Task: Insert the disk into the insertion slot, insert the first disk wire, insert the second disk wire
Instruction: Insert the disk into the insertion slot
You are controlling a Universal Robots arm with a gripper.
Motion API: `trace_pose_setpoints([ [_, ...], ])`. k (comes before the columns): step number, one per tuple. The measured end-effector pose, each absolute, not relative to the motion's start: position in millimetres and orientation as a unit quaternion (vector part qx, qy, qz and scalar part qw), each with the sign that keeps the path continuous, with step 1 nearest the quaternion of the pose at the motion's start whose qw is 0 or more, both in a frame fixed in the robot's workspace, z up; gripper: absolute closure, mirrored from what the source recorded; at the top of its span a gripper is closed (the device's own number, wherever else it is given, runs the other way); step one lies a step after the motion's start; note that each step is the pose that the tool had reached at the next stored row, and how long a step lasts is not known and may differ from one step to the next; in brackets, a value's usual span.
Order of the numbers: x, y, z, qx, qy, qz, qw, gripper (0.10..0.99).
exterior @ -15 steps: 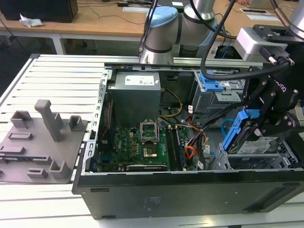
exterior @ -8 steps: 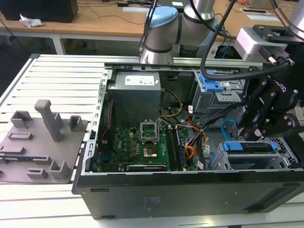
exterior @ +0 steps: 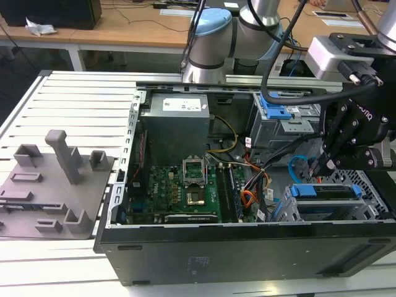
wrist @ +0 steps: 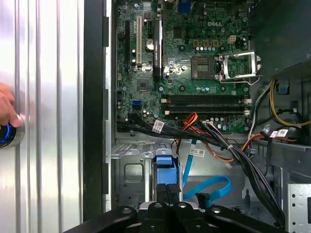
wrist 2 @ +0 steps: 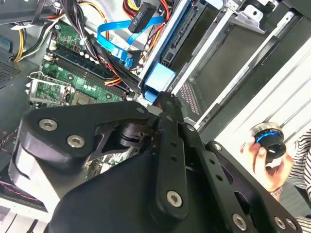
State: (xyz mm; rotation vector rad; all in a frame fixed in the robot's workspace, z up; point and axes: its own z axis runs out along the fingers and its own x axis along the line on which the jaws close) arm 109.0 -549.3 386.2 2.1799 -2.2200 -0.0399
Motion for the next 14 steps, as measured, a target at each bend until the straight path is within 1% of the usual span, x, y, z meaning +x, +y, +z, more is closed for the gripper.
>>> trace_pose_setpoints([
  [14,143.5,-548.7,366.3,0.701,-0.713,-0.013,0.015,0.980],
])
